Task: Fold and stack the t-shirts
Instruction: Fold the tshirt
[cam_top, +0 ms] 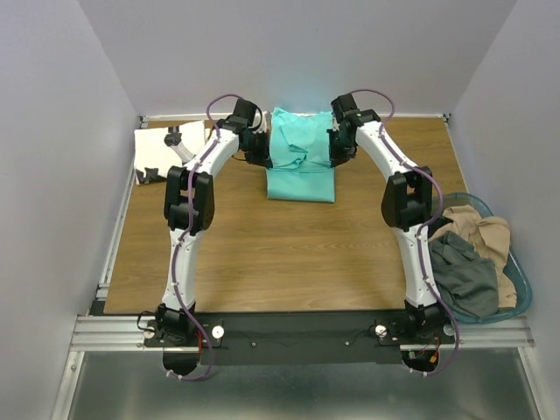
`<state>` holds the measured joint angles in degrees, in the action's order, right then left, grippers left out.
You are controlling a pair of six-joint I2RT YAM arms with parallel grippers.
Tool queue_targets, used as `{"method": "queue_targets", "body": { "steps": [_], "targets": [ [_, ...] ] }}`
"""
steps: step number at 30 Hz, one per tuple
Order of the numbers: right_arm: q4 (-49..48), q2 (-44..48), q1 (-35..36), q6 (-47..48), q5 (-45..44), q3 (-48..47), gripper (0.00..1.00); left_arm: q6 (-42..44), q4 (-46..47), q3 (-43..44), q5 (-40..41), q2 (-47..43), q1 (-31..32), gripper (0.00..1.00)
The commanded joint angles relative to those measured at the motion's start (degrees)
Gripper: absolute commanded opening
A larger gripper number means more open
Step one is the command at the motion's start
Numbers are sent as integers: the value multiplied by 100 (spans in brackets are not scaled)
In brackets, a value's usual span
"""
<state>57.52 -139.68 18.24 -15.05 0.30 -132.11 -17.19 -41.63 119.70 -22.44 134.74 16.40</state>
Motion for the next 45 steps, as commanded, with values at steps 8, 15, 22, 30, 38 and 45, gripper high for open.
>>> {"method": "queue_targets", "body": {
  "steps": [8, 15, 22, 30, 38, 45],
  "targets": [
    [-144, -499, -84, 151, 287, -675, 1, -21, 269, 668, -559, 553, -313, 0],
    [-153, -490, -101, 134, 67, -658, 0, -74, 515, 844, -920, 747, -357, 0],
    [-153, -543, -119, 143, -3, -693, 1, -100, 726, 932, -1149, 949, -348, 3],
    [-249, -517, -154, 116, -205, -948, 46, -521, 1446, 1170, -1561, 949, -419, 40],
    [-504, 27, -154, 160, -74, -563, 71, -154, 1754, 450, -1404, 141, -427, 50],
    [-847, 599, -93, 125, 559, 0, 72, 286, 1816, -798, -1008, -615, -278, 50]
  ]
}}
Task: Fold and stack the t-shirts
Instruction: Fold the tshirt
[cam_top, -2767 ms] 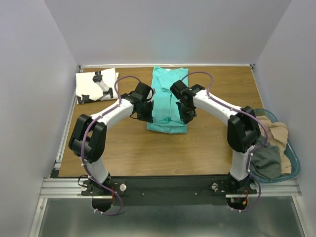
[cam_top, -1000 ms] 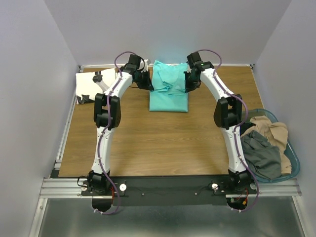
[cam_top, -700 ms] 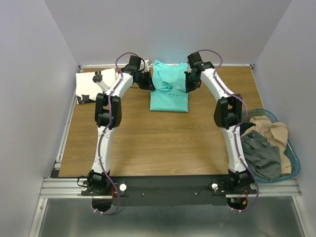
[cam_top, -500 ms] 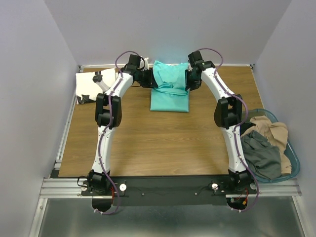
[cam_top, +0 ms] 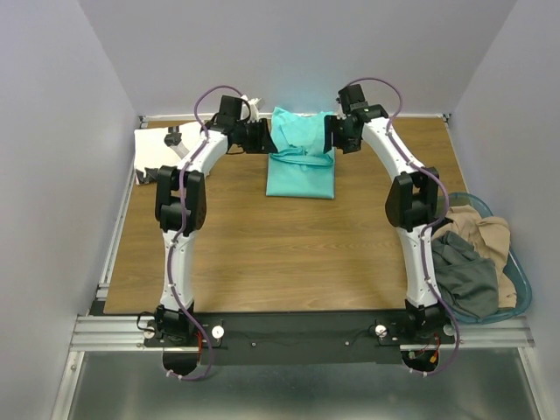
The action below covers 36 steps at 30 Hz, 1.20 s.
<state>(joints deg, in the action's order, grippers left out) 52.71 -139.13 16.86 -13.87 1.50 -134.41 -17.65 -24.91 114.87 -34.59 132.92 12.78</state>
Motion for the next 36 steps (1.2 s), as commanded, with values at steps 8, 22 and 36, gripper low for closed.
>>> {"method": "queue_targets", "body": {
  "steps": [8, 22, 36],
  "targets": [
    [-463, 606, 379, -46, 878, 802, 72, 394, 442, -1124, 137, -741, 550, 50],
    [-490, 97, 476, -204, 844, 934, 72, 763, 654, -2214, 690, -759, 1078, 50],
    [-507, -711, 467, -503, 168, -137, 72, 1000, 575, -2882, 954, -952, 1192, 50]
  ]
}}
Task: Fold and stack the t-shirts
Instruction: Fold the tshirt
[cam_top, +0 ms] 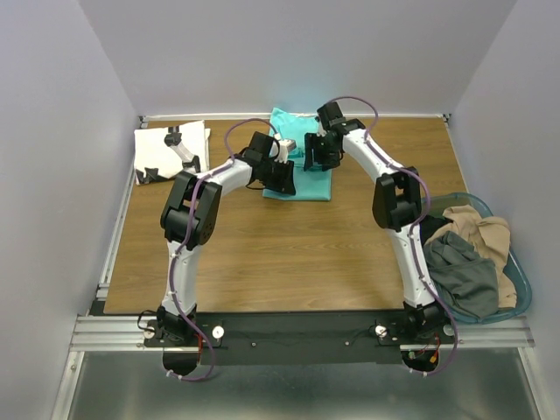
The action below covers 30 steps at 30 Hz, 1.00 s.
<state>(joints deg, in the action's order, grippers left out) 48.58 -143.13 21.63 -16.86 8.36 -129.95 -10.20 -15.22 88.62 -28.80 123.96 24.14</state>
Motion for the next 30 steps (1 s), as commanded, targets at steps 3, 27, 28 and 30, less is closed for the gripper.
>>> {"method": "queue_targets", "body": {
  "steps": [3, 27, 28, 30],
  "targets": [
    [-111, -496, -18, -440, -1036, -1031, 73, 325, -394, -485, 427, -135, 73, 50],
    [-674, 1671, -220, -652, -1268, 1292, 78, 414, -402, -1593, 365, -1355, 407, 50],
    [-692, 1822, -220, -626, -1188, 1514, 78, 378, -411, -1576, 383, -1444, 407, 50],
    [-744, 2321, -229, -573, -969, 1997, 78, 265, -490, -1506, 445, -1629, 407, 50]
  ]
}}
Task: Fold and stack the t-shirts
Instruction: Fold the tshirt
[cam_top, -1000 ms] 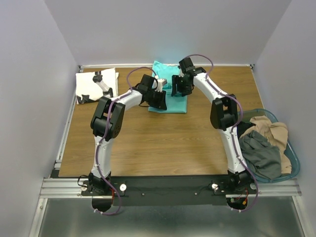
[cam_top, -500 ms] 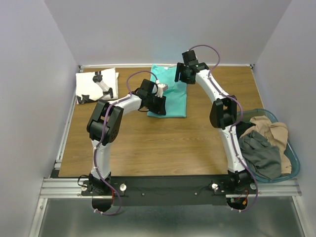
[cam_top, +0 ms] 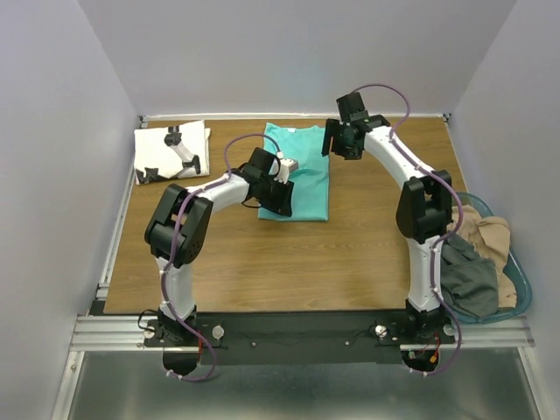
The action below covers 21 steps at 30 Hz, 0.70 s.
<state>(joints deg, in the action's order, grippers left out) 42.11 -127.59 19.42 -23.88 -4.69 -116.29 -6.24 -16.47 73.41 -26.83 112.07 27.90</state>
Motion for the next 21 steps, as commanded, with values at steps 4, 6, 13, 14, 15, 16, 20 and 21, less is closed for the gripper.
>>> {"method": "queue_targets", "body": {
  "steps": [4, 6, 13, 14, 15, 16, 20, 21],
  "targets": [
    [-203, 1480, 9, 261, 907, 2027, 78, -272, -567, 244, 485, -896, 5, 50],
    [-255, 1701, 27, 252, 1240, 2460, 77, -369, -585, 236, 582, -1020, -39, 50],
    [-624, 2423, 290, 59, 1777, 3875, 76, -712, -708, -370, 1013, -1346, -311, 49],
    [-703, 2449, 317, 15, 1822, 3973, 76, -721, -709, -536, 1039, -1407, -338, 49],
    [-730, 2476, 378, -46, 1883, 4096, 76, -747, -709, -625, 1109, -1442, -390, 49],
    [-765, 2467, 404, -73, 1901, 4158, 76, -773, -700, -713, 1144, -1495, -417, 48],
    [-958, 2432, 492, -117, 1866, 4360, 75, -852, -647, -1056, 1197, -1557, -549, 48],
    [-1002, 2414, 501, -126, 1858, 4395, 75, -853, -638, -1100, 1206, -1557, -558, 47]
  ]
}}
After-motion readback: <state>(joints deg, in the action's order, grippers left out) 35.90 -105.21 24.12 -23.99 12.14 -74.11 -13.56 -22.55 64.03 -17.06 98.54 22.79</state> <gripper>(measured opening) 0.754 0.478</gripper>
